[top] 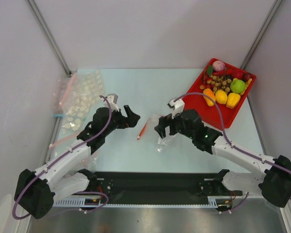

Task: Place the food in the zip-top bag and seal the zipper
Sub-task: Pick up the zipper food storage bag at the center of the board.

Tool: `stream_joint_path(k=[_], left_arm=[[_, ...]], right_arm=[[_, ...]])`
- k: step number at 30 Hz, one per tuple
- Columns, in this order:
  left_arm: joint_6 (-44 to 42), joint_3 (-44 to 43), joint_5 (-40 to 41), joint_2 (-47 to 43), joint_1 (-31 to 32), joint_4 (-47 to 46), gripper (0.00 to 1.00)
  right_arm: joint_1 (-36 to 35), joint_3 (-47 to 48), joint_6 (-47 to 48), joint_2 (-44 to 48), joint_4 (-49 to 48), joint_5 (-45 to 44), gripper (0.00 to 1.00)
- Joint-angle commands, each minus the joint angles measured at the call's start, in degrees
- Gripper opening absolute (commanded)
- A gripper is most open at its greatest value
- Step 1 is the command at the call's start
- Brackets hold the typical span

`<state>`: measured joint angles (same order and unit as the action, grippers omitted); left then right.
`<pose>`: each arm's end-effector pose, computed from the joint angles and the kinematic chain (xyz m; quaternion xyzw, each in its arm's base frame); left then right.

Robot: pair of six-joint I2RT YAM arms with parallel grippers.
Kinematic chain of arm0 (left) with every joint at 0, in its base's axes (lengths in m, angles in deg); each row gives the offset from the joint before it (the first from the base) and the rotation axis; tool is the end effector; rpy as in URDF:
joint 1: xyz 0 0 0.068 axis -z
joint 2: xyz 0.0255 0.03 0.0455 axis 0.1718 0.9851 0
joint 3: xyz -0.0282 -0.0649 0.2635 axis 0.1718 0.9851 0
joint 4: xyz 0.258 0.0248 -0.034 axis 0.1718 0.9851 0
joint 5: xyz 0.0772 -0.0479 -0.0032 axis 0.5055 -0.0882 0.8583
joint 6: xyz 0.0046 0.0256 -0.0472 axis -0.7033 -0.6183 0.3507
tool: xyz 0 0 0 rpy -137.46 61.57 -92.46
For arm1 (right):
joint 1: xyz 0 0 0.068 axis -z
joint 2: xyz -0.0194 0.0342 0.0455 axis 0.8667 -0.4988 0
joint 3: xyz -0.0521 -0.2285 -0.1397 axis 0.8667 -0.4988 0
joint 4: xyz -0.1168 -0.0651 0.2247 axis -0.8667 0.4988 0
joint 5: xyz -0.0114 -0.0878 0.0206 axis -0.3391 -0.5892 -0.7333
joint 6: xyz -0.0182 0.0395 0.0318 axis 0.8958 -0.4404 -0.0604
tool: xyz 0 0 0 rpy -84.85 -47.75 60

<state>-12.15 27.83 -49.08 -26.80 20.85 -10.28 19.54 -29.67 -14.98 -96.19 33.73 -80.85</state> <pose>0.2034 -0.1226 0.2624 0.0051 0.8271 -0.3040 0.4726 0.1928 0.1681 0.2709 -0.2070 0.8046 0.2825 0.4796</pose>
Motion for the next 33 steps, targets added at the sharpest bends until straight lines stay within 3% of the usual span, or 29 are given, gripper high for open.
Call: stream_joint_path(k=[1, 7, 9, 10, 14, 21, 24, 26, 27, 28, 30, 33], left_arm=[[1.51, 0.67, 7.89, -4.65, 0.11, 2.56, 1.0], [6.61, 3.65, 14.94, -9.83, -2.87, 5.21, 1.0], [9.24, 5.15, 13.28, -11.16, -6.63, 4.95, 1.0], [10.12, 6.81, 11.97, -11.86, -8.23, 4.69, 1.0], [12.85, 9.81, 5.81, -13.8, -14.56, 2.75, 1.0], [12.07, 9.9, 5.89, -15.47, -15.01, 3.28, 1.0], [11.8, 9.99, 5.8, -15.82, -15.01, 3.28, 1.0], [11.63, 9.99, 5.63, -16.0, -15.01, 3.11, 1.0], [11.54, 9.99, 5.45, -15.91, -15.01, 2.93, 1.0], [11.36, 9.99, 5.27, -15.82, -15.01, 2.84, 1.0], [10.4, 9.99, 3.17, -15.47, -15.01, 1.1, 1.0], [8.55, 10.25, -2.8, -14.86, -14.92, -3.12, 1.0]], right_arm=[[-10.57, 4.91, 11.65, -1.75, 2.45, -14.9, 0.97], [-18.78, 7.81, 23.67, -10.19, 1.49, -19.24, 0.94], [-22.12, 7.99, 26.94, -14.05, 0.78, -23.46, 0.92], [-23.18, 8.07, 30.62, -15.8, 0.78, -27.74, 0.85], [-25.82, 11.58, 34.24, -23.72, 0.87, -35.07, 0.81], [-28.9, 13.96, 39.7, -33.39, 0.78, -41.84, 0.83], [-28.64, 15.71, 40.58, -37.87, -1.5, -48.67, 0.83], [-28.46, 16.6, 41.11, -40.68, -2.29, -50.54, 0.71], [-28.46, 16.86, 41.2, -41.13, -2.38, -51.33, 0.57], [-28.72, 17.21, 41.11, -41.22, -2.99, -51.51, 0.23], [-29.07, 16.34, 40.67, -38.51, -4.31, -50.21, 0.02], [-28.99, 12.92, 37.08, -28.51, -6.16, -43.73, 0.0]])
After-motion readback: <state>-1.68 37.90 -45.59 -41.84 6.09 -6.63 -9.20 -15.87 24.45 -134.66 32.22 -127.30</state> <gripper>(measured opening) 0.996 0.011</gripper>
